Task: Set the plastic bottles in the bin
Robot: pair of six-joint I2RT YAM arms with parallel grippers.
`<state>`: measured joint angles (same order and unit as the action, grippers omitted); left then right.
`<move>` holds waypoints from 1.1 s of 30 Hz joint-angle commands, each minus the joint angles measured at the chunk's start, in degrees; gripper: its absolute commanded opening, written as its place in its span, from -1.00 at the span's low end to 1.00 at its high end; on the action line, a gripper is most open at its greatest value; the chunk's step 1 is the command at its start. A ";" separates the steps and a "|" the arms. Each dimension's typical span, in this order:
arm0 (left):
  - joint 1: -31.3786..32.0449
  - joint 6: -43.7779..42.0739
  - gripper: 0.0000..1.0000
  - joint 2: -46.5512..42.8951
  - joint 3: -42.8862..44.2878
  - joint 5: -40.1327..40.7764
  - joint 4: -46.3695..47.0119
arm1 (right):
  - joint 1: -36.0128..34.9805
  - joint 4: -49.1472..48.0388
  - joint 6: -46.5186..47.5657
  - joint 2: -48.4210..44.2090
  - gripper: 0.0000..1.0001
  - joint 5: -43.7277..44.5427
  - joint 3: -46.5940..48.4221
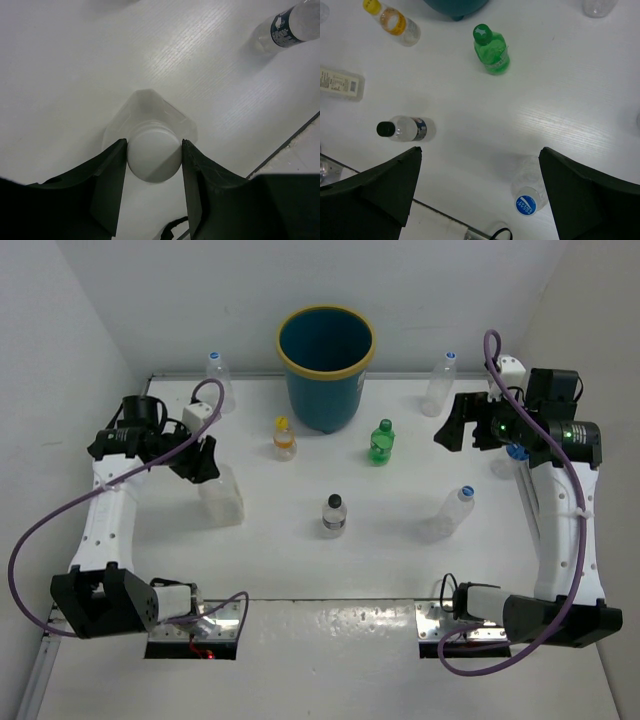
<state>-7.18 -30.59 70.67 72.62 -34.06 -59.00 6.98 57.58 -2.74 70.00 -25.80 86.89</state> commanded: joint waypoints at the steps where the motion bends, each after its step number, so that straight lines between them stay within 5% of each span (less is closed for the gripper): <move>1: 0.50 1.67 -0.81 1.40 3.74 -0.29 0.73 | -0.30 -0.63 0.46 0.05 0.97 -0.83 -0.50; 5: 2.25 9.99 -1.00 5.86 22.93 -2.94 -0.67 | -0.13 -0.54 0.90 -0.12 0.97 -0.30 -0.93; 9: 4.45 18.60 -1.00 10.70 44.89 -5.04 -0.67 | -0.21 -0.45 1.25 -0.83 0.97 0.49 -2.08; 12: 4.98 22.58 -1.00 12.91 53.57 -6.28 3.96 | -0.13 -0.72 1.42 -1.18 0.95 0.93 -2.95; 20: 8.58 43.58 -1.00 13.08 46.65 -9.62 45.59 | -0.22 -1.33 1.07 -0.65 0.95 1.46 -2.96; 27: 14.91 45.45 -1.00 22.74 46.82 -4.79 52.14 | -0.30 -3.00 1.07 -1.18 0.93 4.00 -4.71; 33: 19.21 42.02 -1.00 33.01 51.65 5.03 48.21 | -0.22 -4.41 2.13 0.14 0.93 7.34 -5.42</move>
<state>10.37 12.67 101.80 120.14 -35.11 -12.93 6.98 55.61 -1.58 69.89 -20.82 81.67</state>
